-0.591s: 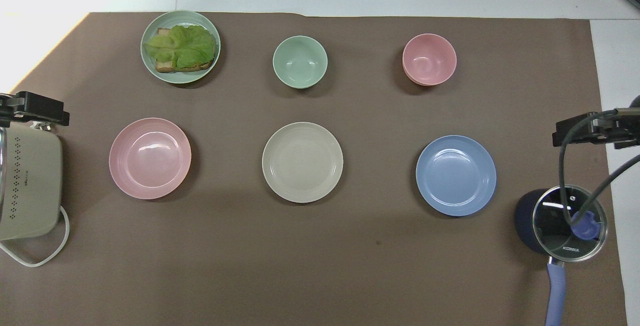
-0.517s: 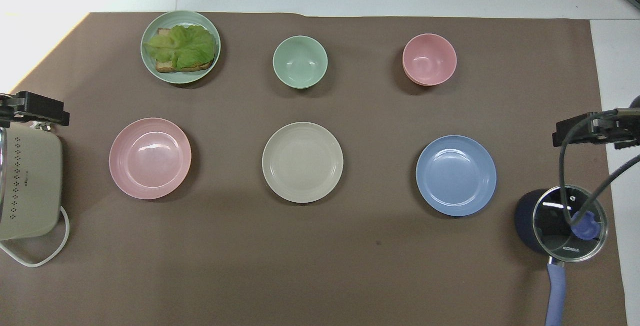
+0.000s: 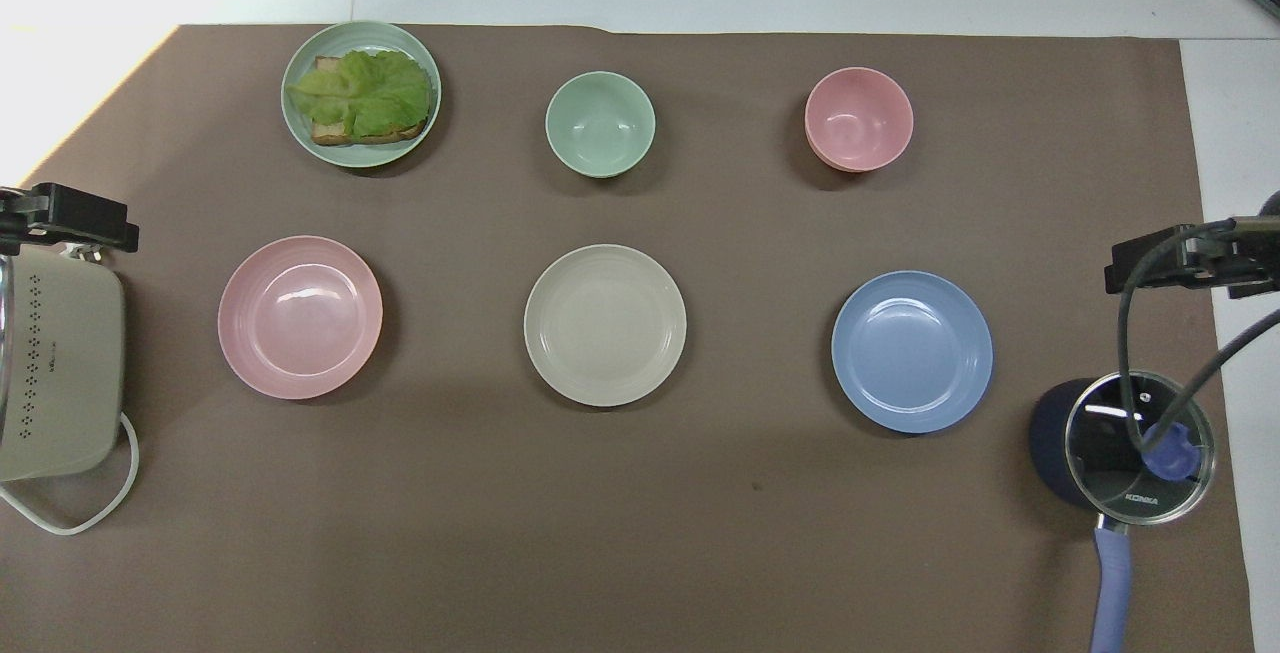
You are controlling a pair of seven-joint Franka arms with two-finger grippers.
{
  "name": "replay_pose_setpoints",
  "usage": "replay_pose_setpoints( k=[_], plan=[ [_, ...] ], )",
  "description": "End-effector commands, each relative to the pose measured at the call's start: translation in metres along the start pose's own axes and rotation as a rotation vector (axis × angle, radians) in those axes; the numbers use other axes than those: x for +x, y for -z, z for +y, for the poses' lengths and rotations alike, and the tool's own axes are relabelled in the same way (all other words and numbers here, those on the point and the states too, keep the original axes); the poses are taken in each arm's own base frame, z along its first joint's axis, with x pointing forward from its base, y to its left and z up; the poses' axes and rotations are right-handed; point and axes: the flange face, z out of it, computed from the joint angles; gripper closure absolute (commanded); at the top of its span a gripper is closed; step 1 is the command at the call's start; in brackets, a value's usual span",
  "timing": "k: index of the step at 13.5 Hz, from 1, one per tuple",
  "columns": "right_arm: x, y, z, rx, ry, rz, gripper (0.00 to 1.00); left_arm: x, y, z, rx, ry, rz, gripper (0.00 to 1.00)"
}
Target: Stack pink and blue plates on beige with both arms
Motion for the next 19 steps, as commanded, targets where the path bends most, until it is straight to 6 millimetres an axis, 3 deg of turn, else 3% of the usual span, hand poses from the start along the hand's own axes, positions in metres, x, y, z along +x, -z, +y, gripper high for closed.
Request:
replay_pose_setpoints(
  k=[1,8,9,11,15,17,19],
  plan=[
    [-0.007,0.002,-0.001,0.019,-0.012,0.002,0.0,-0.001,0.002,-0.002,0.012,0.012,-0.005,0.0],
    [-0.007,0.002,-0.001,0.021,-0.009,0.002,0.0,-0.002,0.005,0.008,0.012,-0.005,0.001,0.0],
    [-0.007,0.002,-0.001,0.021,-0.008,0.002,0.0,-0.001,0.003,0.001,0.01,0.013,0.003,0.0],
    [-0.007,0.002,0.0,0.021,-0.009,0.002,0.0,-0.007,-0.052,-0.013,0.009,0.037,-0.088,0.0],
    [-0.007,0.001,0.0,0.021,-0.009,0.001,0.0,-0.009,-0.179,-0.033,0.01,0.07,-0.044,0.0],
    [-0.007,0.001,0.001,0.021,-0.009,-0.001,0.0,0.001,-0.235,-0.047,-0.002,0.094,-0.072,0.0],
    [-0.007,0.001,0.0,0.021,-0.009,0.001,0.0,0.005,-0.263,-0.05,-0.009,0.098,-0.087,0.0]
  ],
)
